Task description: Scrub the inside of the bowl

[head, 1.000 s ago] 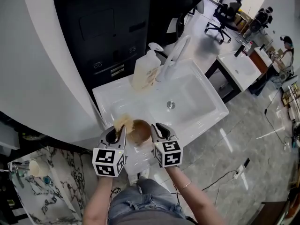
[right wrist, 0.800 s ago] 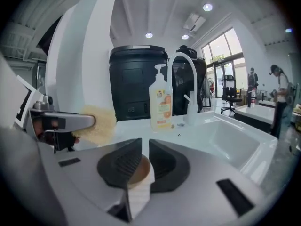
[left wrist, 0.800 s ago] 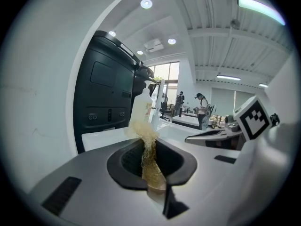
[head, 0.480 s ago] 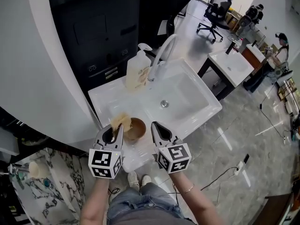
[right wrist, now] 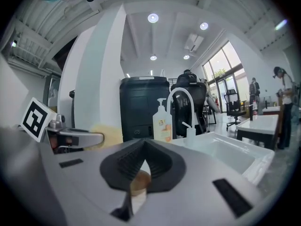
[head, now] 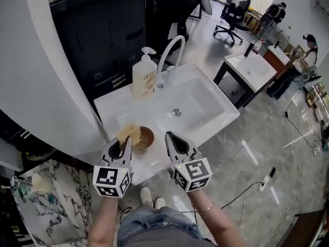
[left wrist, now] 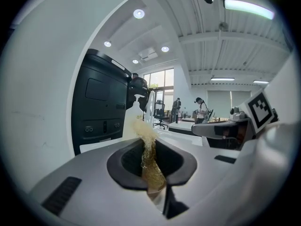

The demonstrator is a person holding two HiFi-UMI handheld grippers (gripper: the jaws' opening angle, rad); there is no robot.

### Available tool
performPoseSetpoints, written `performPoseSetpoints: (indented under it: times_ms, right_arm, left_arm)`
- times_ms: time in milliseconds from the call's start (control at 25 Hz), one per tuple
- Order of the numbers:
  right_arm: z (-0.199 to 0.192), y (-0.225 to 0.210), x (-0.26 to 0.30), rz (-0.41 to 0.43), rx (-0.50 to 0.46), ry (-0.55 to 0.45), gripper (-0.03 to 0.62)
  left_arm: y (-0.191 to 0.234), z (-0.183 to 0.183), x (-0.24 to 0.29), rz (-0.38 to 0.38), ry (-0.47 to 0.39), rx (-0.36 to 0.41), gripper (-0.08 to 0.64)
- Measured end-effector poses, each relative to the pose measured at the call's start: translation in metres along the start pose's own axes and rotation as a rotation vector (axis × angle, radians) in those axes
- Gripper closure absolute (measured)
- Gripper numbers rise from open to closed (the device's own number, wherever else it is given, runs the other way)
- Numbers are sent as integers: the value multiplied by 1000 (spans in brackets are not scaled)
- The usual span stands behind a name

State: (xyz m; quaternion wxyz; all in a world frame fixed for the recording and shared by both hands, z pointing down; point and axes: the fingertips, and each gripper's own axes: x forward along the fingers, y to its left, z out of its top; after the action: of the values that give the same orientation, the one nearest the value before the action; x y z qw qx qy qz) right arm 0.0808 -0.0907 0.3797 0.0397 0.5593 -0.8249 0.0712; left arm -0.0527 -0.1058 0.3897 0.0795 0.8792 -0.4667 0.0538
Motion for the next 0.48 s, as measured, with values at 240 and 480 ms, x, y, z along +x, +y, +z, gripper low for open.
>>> performPoseSetpoints:
  times_ms: [240, 480]
  right_arm:
    - [7, 6, -16, 29, -3, -23, 583]
    - [12, 14, -34, 57, -11, -48, 583]
  left_arm:
    - [-12, 10, -15, 31, -28, 16, 514]
    - [-29, 16, -30, 39, -49, 41, 514]
